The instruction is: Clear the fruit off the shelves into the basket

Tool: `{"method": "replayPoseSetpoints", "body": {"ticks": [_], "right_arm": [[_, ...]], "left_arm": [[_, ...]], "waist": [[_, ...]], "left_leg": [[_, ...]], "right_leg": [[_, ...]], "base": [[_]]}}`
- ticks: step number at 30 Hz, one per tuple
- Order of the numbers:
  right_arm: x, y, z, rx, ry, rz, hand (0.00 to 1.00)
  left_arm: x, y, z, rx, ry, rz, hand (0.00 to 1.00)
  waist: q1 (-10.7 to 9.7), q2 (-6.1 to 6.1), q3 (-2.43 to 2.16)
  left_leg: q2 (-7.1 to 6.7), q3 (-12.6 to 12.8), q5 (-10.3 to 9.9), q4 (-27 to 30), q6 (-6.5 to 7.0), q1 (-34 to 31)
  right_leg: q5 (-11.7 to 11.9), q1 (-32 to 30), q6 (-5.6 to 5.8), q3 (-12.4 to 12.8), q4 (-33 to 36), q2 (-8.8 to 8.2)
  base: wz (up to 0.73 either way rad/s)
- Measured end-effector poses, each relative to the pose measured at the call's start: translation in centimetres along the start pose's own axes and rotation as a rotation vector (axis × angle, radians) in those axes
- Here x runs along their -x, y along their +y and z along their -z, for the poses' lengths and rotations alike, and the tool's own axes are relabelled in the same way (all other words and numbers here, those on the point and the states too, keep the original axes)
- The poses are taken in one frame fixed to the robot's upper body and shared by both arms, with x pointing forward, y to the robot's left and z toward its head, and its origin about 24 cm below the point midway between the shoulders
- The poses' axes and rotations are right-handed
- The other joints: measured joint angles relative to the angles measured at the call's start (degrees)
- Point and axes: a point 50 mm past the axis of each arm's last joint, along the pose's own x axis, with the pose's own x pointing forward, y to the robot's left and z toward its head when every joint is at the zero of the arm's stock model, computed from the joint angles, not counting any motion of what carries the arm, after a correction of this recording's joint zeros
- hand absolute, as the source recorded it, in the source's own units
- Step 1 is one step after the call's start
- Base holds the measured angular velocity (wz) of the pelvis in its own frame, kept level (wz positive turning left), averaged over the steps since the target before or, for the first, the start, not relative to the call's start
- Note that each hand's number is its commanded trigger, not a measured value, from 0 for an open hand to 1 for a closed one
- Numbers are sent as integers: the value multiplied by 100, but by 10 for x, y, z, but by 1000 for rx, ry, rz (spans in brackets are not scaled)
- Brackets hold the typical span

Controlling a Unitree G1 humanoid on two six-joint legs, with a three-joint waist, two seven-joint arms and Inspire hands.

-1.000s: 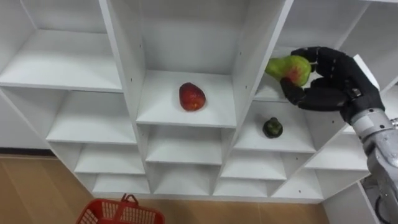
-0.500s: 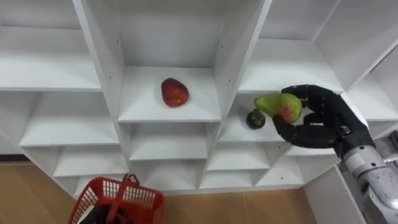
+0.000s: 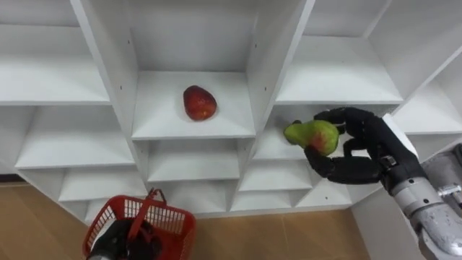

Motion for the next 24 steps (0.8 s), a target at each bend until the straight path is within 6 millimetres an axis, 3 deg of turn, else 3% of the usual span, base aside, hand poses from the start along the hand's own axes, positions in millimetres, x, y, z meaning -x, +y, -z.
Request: {"method": "replayPoseSetpoints", "body": {"ticks": [5, 9, 13, 17, 24], "right_arm": [[-5, 22, 4, -26, 14, -85, 100], [-6, 25, 9, -16, 35, -110, 100], [-18, 35, 23, -40, 90, -153, 100], [-17, 51, 30, -47, 125, -230, 100], [-15, 60, 32, -16, 135, -293, 100]], "left_arm": [[-9, -7, -21, -29, -69, 37, 100], [-10, -14, -27, -26, -89, 58, 100], [-11, -18, -42, -33, -159, 78, 100], [-11, -24, -48, -26, -195, 116, 100], [-9, -37, -61, -22, -253, 206, 100]], "waist": [[107, 64, 39], [204, 113, 62], [211, 124, 66], [237, 173, 72], [323, 247, 69]], "left_leg": [[5, -20, -3, 86, 4, -265], [18, -49, -5, 237, 6, -520], [70, -62, -21, 487, 21, -839], [67, -116, -20, 588, 23, -1024], [66, -202, -22, 806, 28, -1436]], "right_leg": [[9, -236, -14, -10, 110, -9], [19, -419, -36, -79, 160, -28], [40, -602, -70, -195, 188, -79], [39, -699, -70, -303, 212, -107], [38, -1026, -75, -341, 342, -129]], "base": [[0], [6], [18], [14], [6]]}}
